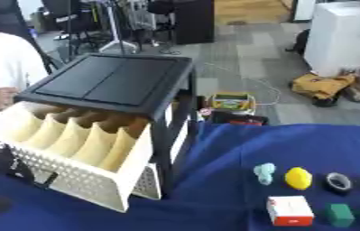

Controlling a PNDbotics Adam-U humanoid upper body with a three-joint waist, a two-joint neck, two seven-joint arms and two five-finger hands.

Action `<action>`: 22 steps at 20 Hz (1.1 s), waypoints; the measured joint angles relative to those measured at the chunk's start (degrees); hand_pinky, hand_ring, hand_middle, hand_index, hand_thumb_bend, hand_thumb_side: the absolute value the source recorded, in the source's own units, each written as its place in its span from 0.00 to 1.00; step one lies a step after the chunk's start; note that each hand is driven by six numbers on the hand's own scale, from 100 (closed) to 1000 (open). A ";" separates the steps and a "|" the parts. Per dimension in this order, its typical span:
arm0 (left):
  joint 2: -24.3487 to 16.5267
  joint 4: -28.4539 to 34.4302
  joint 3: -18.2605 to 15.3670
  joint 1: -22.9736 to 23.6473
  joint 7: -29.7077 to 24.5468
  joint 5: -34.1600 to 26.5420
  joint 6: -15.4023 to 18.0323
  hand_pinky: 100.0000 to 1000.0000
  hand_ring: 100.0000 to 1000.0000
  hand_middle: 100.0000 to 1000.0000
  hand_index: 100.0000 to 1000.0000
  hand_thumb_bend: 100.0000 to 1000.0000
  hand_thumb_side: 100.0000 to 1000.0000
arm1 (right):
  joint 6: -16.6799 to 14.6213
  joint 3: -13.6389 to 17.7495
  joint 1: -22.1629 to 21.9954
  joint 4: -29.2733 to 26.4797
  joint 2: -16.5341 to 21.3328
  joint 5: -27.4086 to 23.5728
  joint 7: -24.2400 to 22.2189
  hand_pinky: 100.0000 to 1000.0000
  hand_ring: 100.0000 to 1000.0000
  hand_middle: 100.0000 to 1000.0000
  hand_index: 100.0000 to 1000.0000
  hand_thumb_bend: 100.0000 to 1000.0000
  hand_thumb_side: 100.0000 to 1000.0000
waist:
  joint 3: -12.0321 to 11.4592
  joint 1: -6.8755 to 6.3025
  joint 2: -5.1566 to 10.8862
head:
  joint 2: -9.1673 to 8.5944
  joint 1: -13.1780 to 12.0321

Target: Pick up objects from table and place into drawer.

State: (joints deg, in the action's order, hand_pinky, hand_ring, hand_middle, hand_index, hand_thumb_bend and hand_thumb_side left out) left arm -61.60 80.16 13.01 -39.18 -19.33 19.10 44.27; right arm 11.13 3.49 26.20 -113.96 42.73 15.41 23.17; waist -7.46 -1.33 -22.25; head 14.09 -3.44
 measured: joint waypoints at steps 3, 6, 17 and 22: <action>-0.30 1.15 0.03 0.29 -0.51 -1.89 -0.51 0.00 0.00 0.00 0.94 0.30 1.00 | 0.00 0.00 0.00 0.00 -0.06 -0.06 0.00 0.72 0.62 0.46 0.73 0.00 0.82 | 0.07 -0.06 0.00 | 0.00 0.00; -0.39 2.27 -0.15 0.54 -0.78 -2.69 -0.78 0.00 0.00 0.00 0.97 0.30 1.00 | 0.00 0.00 -0.01 0.00 -0.07 -0.09 0.00 0.72 0.62 0.46 0.73 0.00 0.82 | 0.09 -0.09 0.00 | 0.12 0.01; -1.82 6.85 -3.12 2.72 0.81 -1.91 0.81 0.00 0.00 0.00 0.87 0.31 1.00 | -0.03 0.11 -0.16 0.00 -0.09 -0.17 0.08 0.72 0.62 0.46 0.73 0.00 0.82 | 0.02 0.01 0.10 | 0.49 0.20; -2.59 8.34 -4.47 3.95 1.95 -1.50 1.95 0.00 0.00 0.00 0.82 0.30 1.00 | -0.11 0.25 -0.34 0.00 -0.10 -0.21 0.19 0.72 0.62 0.46 0.73 0.00 0.82 | -0.07 0.14 0.22 | 0.50 0.58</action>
State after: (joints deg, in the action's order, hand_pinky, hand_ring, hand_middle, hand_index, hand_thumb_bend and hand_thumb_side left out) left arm -64.20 88.51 8.54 -35.23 -17.38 17.60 46.22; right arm 11.02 3.73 25.87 -113.96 42.64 15.20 23.36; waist -7.53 -1.19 -22.02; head 14.59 -2.86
